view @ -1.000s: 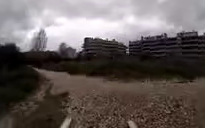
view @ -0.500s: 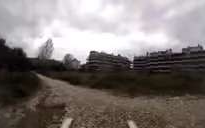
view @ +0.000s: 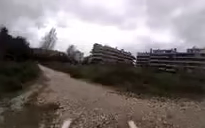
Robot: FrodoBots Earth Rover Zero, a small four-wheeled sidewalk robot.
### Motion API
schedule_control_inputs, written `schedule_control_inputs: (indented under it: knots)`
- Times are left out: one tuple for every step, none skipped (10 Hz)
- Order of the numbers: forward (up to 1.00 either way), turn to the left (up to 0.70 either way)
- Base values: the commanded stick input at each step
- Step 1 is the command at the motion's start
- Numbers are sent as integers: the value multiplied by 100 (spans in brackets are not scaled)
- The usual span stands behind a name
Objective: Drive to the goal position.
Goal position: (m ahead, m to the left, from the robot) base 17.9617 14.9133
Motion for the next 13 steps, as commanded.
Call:
schedule_control_inputs:
  knots:
    - [70,0]
    - [70,0]
    - [70,0]
    - [70,0]
    - [70,0]
    - [70,0]
    - [70,0]
    - [70,0]
    - [70,0]
    - [70,0]
    - [70,0]
    - [70,0]
    - [70,0]
